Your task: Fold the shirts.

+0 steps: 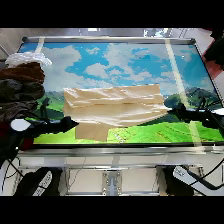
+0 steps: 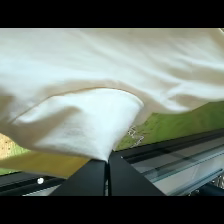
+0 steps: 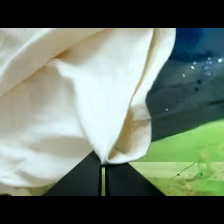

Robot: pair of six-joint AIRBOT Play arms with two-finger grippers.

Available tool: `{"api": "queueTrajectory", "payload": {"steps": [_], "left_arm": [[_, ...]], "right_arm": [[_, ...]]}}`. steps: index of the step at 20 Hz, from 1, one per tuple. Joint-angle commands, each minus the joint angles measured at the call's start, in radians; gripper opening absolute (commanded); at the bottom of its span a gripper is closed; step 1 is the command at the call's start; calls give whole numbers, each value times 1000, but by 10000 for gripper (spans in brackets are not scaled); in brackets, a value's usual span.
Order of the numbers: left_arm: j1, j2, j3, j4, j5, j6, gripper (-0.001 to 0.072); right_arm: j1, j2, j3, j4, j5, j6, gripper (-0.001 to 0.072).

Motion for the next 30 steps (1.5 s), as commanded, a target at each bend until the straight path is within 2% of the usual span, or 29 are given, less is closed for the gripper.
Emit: {"api": "queueTrajectory", "payload": {"steps": [1, 4, 6, 8, 10, 12, 17, 20, 24, 30], "left_arm": [[50, 115, 67, 56, -100, -53, 8], [50, 93, 158, 125, -31, -55, 6], [45, -15, 249, 196, -33, -50, 7], [12, -161, 339, 205, -11, 18, 7], [-29, -328, 451, 254, 63, 34, 7], [-55, -500, 608, 338, 87, 32, 7], [-106, -835, 907, 380, 103, 21, 8], [-154, -929, 923, 447, 179, 10, 8], [-188, -998, 923, 727, 262, -135, 8], [-193, -1017, 923, 754, 301, -137, 11]], "right_arm": [[7, 147, 29, -59, 94, 38, 14], [53, 220, 43, -67, 57, 72, 13], [131, 197, 68, -68, -8, 89, 13], [236, 130, 103, -82, -119, 100, 12], [290, 37, 162, -168, -212, 188, 13], [293, -69, 248, -241, -231, 248, 13], [341, -319, 430, -250, -235, 250, 13], [400, -444, 474, -254, -295, 245, 13], [414, -539, 478, -258, -396, 252, 13], [414, -596, 483, -256, -410, 251, 16]]}}
